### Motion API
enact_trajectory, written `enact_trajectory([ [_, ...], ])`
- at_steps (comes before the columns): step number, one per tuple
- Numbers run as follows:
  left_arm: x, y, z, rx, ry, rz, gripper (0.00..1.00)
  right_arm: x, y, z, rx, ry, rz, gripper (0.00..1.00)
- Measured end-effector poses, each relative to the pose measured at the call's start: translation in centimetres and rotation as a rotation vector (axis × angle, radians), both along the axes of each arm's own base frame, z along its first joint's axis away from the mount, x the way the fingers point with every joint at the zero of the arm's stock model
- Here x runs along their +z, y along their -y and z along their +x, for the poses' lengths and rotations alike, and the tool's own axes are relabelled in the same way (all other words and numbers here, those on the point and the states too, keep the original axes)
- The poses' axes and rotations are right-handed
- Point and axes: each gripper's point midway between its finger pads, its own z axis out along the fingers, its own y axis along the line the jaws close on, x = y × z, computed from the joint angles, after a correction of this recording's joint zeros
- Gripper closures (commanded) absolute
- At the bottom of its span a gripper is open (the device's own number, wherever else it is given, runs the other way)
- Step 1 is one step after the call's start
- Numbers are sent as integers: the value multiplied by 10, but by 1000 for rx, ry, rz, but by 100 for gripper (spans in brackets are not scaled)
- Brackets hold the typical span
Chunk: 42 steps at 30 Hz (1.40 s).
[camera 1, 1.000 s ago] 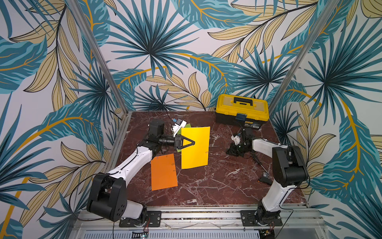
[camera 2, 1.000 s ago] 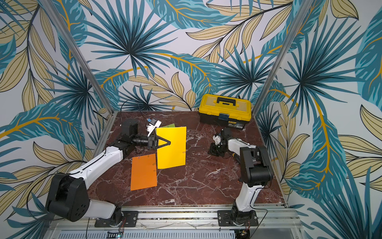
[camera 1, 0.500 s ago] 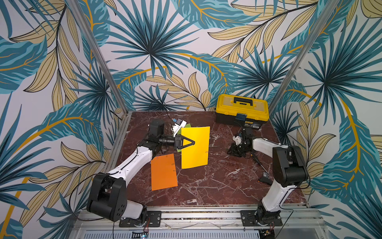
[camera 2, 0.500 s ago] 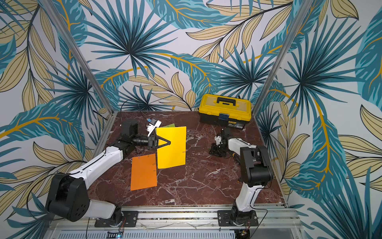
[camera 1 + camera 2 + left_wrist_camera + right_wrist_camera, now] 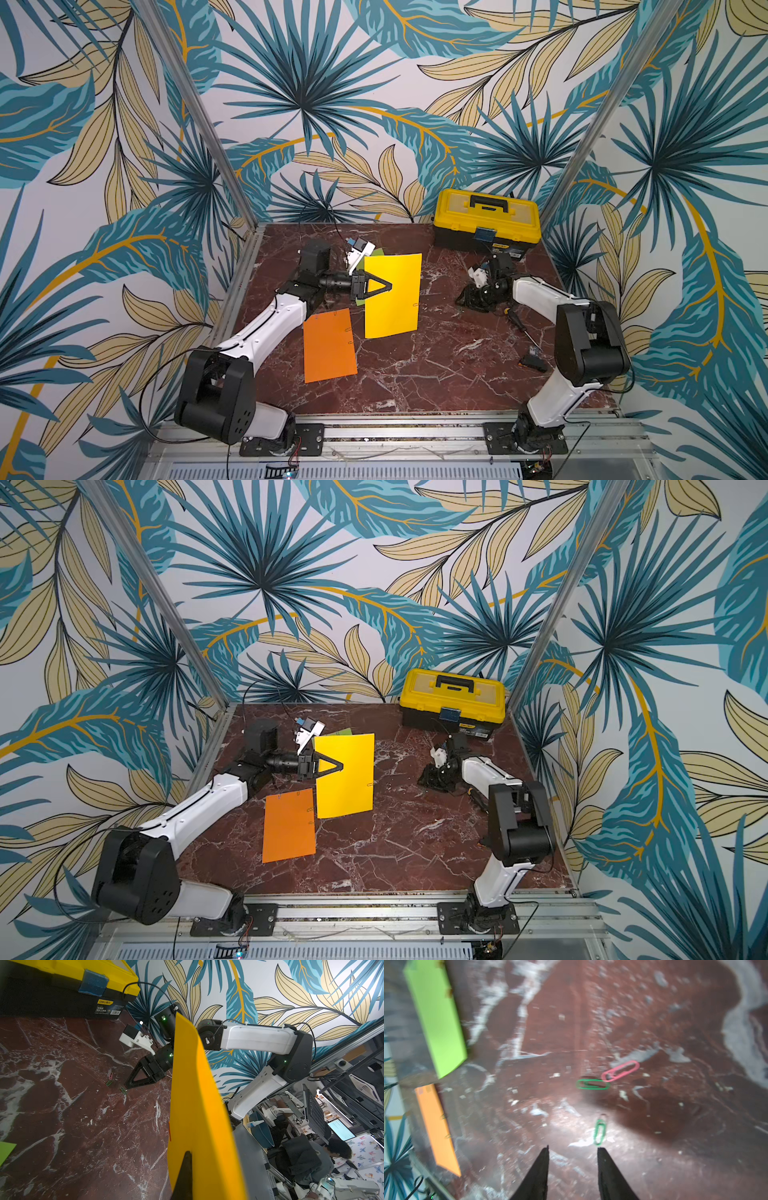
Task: Unclip the paperclips from the documents
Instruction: Place the paper clip at the center of the board, then adjust the document.
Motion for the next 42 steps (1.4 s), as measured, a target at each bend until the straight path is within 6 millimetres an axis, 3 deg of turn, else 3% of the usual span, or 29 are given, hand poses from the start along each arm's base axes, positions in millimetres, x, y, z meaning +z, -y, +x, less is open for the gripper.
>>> enact_trajectory([
  [4,-2,2,0,-6,-8,2,100,52,-34,-6,135,160,108,44],
  [9,-2,7,1,-18,-7,2,100,116,-81,-28,323,380,305,34],
  [13,3,11,0,-31,5,-2,100,143,-100,-40,413,483,418,32],
  [23,9,21,-1,-67,11,-10,100,175,-133,-55,556,596,535,31],
  [30,8,25,-4,-85,6,-11,100,176,-152,-58,605,594,595,34],
  [36,8,25,-3,-84,6,-11,100,191,-157,-63,640,628,658,46],
  [42,8,22,-1,-73,7,-11,100,191,-158,-70,663,606,694,65],
])
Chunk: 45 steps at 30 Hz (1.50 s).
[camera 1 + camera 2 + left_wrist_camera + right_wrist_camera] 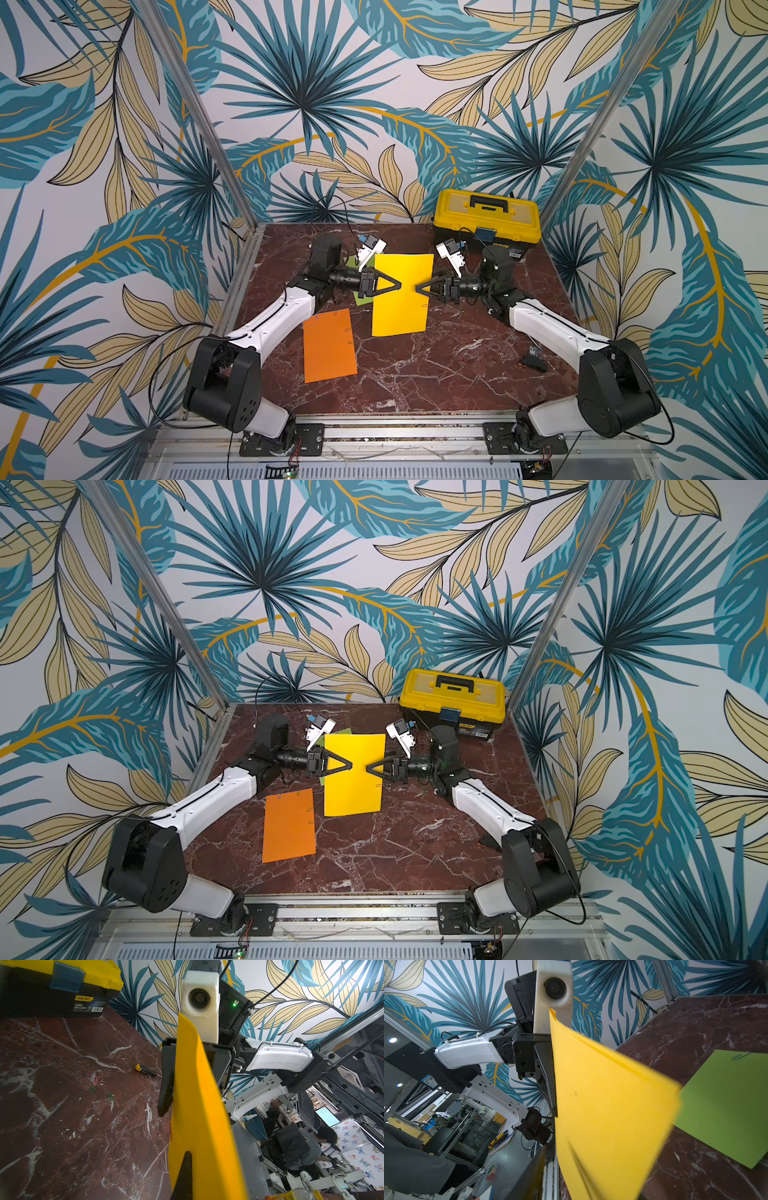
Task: Unclip the paperclips from the documents
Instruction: Adjust the document.
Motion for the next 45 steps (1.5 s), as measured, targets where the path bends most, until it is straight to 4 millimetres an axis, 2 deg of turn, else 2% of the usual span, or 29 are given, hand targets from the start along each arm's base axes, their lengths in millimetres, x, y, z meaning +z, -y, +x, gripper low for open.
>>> enact_trajectory([
  [4,0,-2,2,7,0,0,100,0,0,-2,13,-7,3,80],
  [11,0,-3,3,10,0,0,100,1,-1,-4,21,-14,4,97],
  [13,0,-3,3,11,0,0,100,1,-1,-4,23,-20,5,99],
  [16,0,-3,3,11,0,1,99,1,-1,-4,22,-21,5,100],
  [18,0,-3,3,12,0,1,91,1,-1,-4,22,-24,4,100],
  [26,0,-3,2,10,-14,-1,77,4,-1,-1,13,-20,3,100],
  [38,-10,-6,0,24,-49,11,64,13,5,7,-19,-18,21,100],
  [45,-5,-12,3,55,-30,10,59,16,5,8,-23,-13,31,100],
])
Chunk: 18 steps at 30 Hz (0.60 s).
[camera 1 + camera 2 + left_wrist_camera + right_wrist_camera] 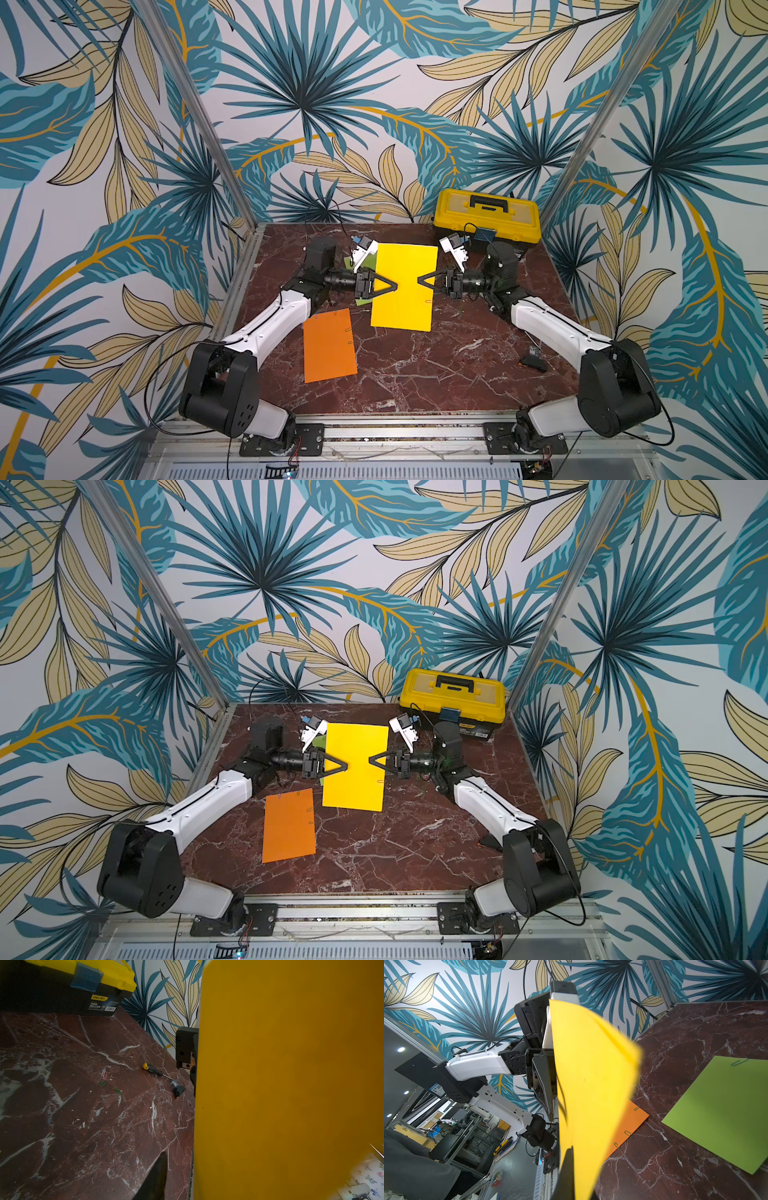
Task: Unclip the paperclips from the documents
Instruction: Adjust the document.
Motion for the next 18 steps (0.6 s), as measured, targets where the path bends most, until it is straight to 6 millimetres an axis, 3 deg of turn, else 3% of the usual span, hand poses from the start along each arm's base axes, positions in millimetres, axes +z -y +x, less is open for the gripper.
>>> enact_trajectory([
  [18,-4,0,-1,5,-15,5,60,11,5,6,-27,20,28,100],
])
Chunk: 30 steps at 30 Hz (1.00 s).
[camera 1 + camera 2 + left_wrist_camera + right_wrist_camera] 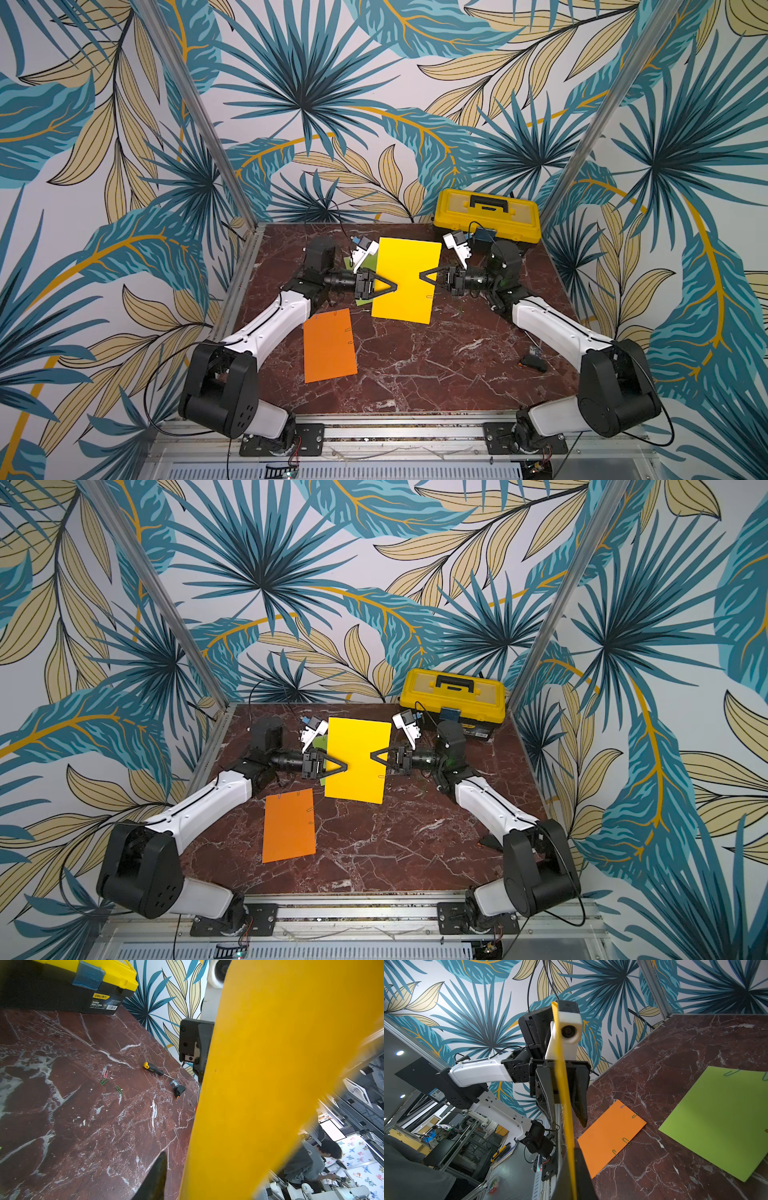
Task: Unclip the paperclips from the documents
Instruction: Adjust the document.
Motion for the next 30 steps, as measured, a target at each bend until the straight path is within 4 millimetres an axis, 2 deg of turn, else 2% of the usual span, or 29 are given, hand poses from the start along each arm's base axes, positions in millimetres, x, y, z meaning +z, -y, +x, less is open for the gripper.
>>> enact_trajectory([
  [3,-1,0,0,3,-1,2,65,1,1,1,-2,0,3,100],
  [12,-1,2,0,4,-4,4,99,4,1,1,-4,0,11,100],
  [16,-1,2,0,7,-7,5,100,3,1,1,-5,-2,9,100],
  [22,-1,2,0,7,-7,5,100,-9,1,0,-2,-25,-26,71],
  [25,-1,1,1,9,-6,5,100,-16,2,-2,6,-39,-55,63],
  [30,0,-4,3,11,-5,-1,100,-24,4,-12,27,-49,-100,58],
])
